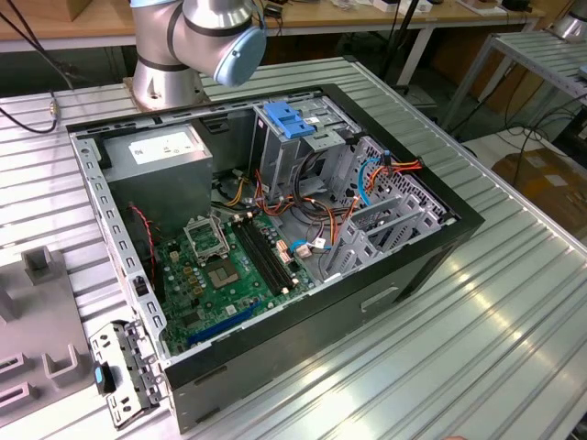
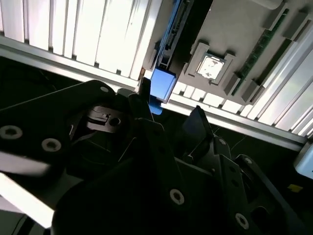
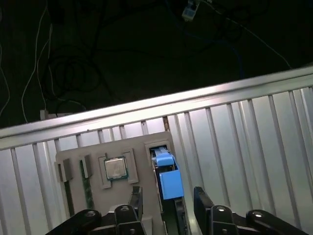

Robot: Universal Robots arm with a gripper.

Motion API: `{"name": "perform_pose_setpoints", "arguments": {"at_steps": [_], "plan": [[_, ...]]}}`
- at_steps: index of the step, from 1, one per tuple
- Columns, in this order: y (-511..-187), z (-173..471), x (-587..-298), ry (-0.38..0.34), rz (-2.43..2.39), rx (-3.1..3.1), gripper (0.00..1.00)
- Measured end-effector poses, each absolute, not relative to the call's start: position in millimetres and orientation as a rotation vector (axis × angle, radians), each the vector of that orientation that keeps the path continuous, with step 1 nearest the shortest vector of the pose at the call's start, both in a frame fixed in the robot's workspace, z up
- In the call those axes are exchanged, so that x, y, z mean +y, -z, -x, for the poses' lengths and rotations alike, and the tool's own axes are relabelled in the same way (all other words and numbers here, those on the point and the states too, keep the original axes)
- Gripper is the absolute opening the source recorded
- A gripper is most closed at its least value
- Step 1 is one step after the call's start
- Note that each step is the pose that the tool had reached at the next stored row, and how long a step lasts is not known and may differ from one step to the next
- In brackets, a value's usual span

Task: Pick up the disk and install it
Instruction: 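Pick up the disk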

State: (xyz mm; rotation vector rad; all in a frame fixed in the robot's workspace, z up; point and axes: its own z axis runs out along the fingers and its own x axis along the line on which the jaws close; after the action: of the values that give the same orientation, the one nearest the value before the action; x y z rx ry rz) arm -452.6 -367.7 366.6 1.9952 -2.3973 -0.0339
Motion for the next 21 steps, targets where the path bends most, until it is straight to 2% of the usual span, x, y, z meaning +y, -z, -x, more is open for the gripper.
{"name": "perform_pose_setpoints", "arguments": {"at_steps": [21], "plan": [[-338.1, 459.3, -367.6, 0.001, -2.168, -2.269, 0.54]]}}
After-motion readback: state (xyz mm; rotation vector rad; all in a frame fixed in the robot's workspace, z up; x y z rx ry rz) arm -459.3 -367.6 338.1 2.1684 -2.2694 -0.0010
